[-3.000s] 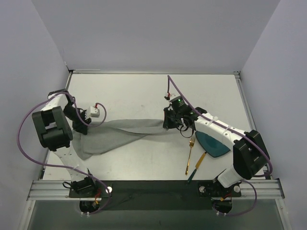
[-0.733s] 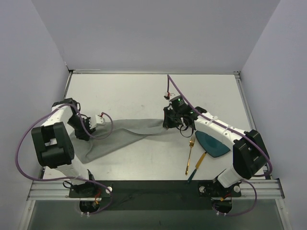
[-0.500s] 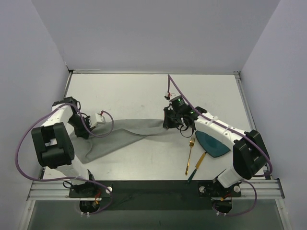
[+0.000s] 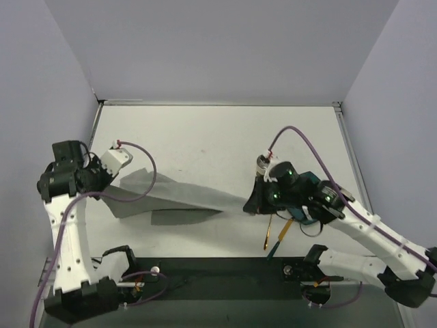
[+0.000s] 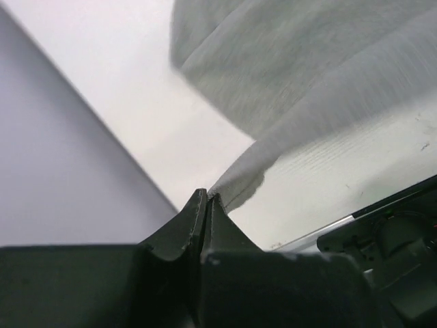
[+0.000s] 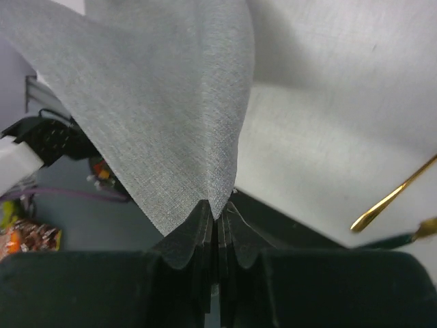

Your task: Set the dinner table for one person

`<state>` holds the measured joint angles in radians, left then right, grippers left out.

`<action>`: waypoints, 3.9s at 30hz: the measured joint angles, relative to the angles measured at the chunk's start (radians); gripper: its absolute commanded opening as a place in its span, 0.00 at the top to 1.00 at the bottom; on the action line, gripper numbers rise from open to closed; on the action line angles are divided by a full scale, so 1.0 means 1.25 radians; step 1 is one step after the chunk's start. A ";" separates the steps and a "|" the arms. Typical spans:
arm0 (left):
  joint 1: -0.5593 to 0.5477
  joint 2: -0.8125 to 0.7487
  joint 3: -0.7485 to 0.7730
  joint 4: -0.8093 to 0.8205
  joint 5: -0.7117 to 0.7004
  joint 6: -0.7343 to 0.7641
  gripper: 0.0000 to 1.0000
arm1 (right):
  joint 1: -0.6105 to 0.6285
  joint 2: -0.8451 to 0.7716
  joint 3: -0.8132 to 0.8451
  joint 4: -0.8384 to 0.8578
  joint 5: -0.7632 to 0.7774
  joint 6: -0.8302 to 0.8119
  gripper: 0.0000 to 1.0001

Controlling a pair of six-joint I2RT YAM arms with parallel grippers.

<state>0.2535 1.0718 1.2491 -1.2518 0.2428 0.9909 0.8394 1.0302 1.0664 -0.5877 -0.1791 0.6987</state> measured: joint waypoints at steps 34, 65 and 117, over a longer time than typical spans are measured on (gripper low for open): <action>-0.061 0.503 0.602 1.068 -0.193 -0.369 1.00 | -0.364 0.856 1.028 0.555 -0.084 -0.009 1.00; 0.150 0.067 -0.356 0.289 0.054 0.350 1.00 | -0.048 0.487 -0.055 0.309 -0.176 -0.097 1.00; -0.204 0.280 -0.415 0.579 -0.194 -0.302 0.45 | -0.094 0.454 0.075 0.034 0.127 -0.144 0.49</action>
<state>-0.0017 1.4223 0.7300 -0.5282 0.0006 0.6132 0.7216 1.5974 1.1599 -0.5449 -0.0200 0.5182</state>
